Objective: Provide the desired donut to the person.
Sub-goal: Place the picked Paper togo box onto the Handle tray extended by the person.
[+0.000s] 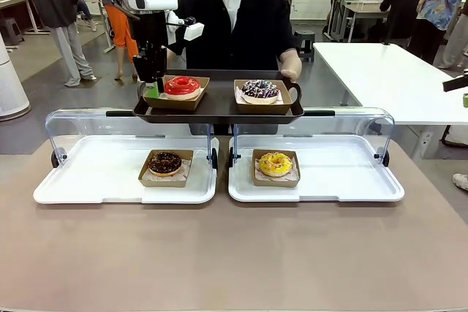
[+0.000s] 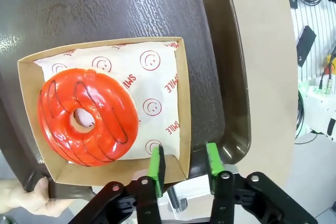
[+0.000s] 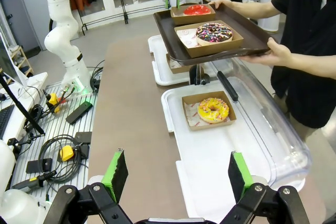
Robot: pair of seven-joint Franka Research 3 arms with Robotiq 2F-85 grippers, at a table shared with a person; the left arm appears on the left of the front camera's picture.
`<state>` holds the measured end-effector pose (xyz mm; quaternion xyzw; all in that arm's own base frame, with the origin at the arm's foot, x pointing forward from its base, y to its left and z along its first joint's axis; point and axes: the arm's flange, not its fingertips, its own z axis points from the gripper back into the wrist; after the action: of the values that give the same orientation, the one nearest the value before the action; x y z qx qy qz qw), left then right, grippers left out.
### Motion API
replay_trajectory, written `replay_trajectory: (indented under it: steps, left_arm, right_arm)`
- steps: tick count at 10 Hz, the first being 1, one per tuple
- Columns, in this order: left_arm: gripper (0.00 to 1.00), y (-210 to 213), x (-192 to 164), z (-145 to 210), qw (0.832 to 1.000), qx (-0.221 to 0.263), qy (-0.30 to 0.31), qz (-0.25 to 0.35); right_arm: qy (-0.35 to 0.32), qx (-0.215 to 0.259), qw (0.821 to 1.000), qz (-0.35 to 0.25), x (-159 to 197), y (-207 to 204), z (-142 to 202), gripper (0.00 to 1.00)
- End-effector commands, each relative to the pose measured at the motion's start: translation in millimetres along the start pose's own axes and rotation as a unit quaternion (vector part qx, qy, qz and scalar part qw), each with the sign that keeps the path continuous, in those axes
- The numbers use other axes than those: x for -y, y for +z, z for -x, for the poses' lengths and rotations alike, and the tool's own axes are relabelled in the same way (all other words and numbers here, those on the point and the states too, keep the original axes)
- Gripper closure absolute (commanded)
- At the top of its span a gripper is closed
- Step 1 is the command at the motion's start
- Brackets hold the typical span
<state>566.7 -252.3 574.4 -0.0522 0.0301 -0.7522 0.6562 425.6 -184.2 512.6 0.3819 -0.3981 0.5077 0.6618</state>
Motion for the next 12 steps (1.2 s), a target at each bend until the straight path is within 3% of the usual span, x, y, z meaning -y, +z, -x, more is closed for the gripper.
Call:
replay_trajectory:
  steps: [1,3,9,12]
  left_arm:
    - [0.17,6,-1,2,1.000,0.013,-0.008,0.003]
    - [0.00,5,-1,2,1.000,0.013,-0.010,0.004]
    - [0.00,10,9,8,1.000,0.012,-0.017,-0.014]
    - [0.00,28,51,46,0.998,0.055,-0.017,-0.033]
  right_arm:
    - [-0.006,0.004,1.000,-0.001,-1,-1,-1,0.00]
    - [-0.006,0.004,1.000,-0.001,-1,-1,-1,0.00]
    - [-0.006,0.004,1.000,-0.001,-1,-1,-1,0.00]
    - [-0.006,0.004,1.000,-0.001,-1,-1,-1,0.00]
